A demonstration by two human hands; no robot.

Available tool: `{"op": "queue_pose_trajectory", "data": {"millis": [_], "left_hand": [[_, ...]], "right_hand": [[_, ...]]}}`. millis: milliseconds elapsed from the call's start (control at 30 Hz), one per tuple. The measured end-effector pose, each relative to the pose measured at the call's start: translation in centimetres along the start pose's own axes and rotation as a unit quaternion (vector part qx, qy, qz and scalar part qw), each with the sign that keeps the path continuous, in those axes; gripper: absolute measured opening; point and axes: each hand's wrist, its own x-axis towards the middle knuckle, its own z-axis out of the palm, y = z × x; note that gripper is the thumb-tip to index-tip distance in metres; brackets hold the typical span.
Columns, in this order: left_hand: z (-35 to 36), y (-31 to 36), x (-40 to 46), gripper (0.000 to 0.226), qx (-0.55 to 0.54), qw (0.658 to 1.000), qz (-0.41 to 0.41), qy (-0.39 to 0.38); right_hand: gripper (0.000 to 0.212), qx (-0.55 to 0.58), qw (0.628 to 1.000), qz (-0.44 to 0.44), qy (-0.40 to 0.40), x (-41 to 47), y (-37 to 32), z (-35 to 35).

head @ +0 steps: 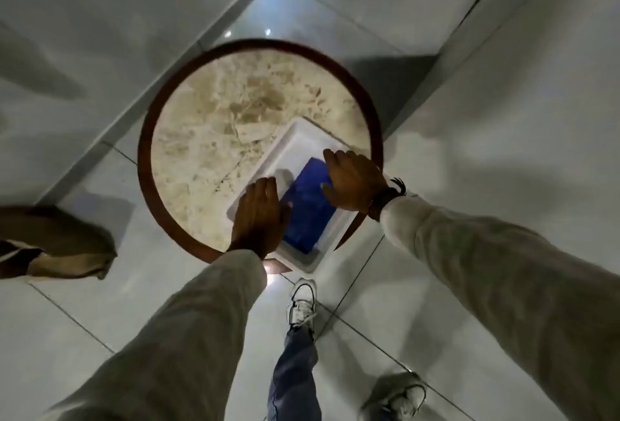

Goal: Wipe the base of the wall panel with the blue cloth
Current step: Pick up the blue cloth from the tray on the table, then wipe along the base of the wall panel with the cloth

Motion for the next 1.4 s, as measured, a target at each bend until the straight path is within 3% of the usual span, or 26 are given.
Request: {"op": "queue_pose_trajectory", "data": {"millis": [200,333,500,633,833,967,1067,1133,1167,1267,1300,1400], "left_hand": [[5.6,-1.4,2.7,0.051,-0.003,0.994,-0.064,-0.089],[6.7,-0.8,4.2,0.042,-0.041,0.989,-0.095,-0.105],[5.5,-0.2,4.8,0.026,-0.180,0.963,-0.170,-0.108],[1.8,1.8,3.5,0.024,-0.282,0.937,-0.190,-0.084],[-3.1,13.2,2.3,0.026,-0.335,0.933,-0.098,-0.090],[-1.9,24.2,1.3,0.032,-0.313,0.938,-0.034,-0.148],[1.2,31.7,-0.4,0.025,-0.313,0.930,-0.012,-0.190],[4.0,36.4,-1.8,0.023,-0.325,0.913,0.003,-0.248],[5.6,38.5,-2.4,0.026,-0.313,0.909,0.024,-0.274],[10.3,43.8,-3.6,0.031,-0.243,0.901,0.096,-0.348],[12.3,45.3,-3.8,0.031,-0.209,0.897,0.127,-0.368],[18.3,47.3,-2.3,0.034,-0.026,0.892,0.304,-0.333]], "right_hand": [[0.082,0.057,0.990,0.105,-0.078,3.9,-1.3,6.6],[0.073,0.123,0.977,0.156,-0.072,5.5,-1.0,7.4],[0.027,0.365,0.911,0.183,-0.063,4.9,0.1,5.9],[0.036,0.486,0.849,0.206,0.004,0.3,1.6,2.3],[0.028,0.501,0.828,0.238,0.075,-11.1,6.8,-1.6],[0.049,0.517,0.810,0.273,0.055,-19.5,11.7,-2.6],[0.069,0.549,0.784,0.289,0.032,-25.3,15.5,-1.5],[0.081,0.564,0.753,0.334,0.056,-29.3,18.1,0.2],[0.076,0.570,0.730,0.367,0.087,-31.2,19.2,1.5],[0.033,0.574,0.630,0.485,0.195,-35.7,22.1,6.0],[0.028,0.583,0.590,0.513,0.222,-36.9,23.1,8.0],[0.029,0.608,0.492,0.568,0.258,-38.6,25.1,15.3]]}}
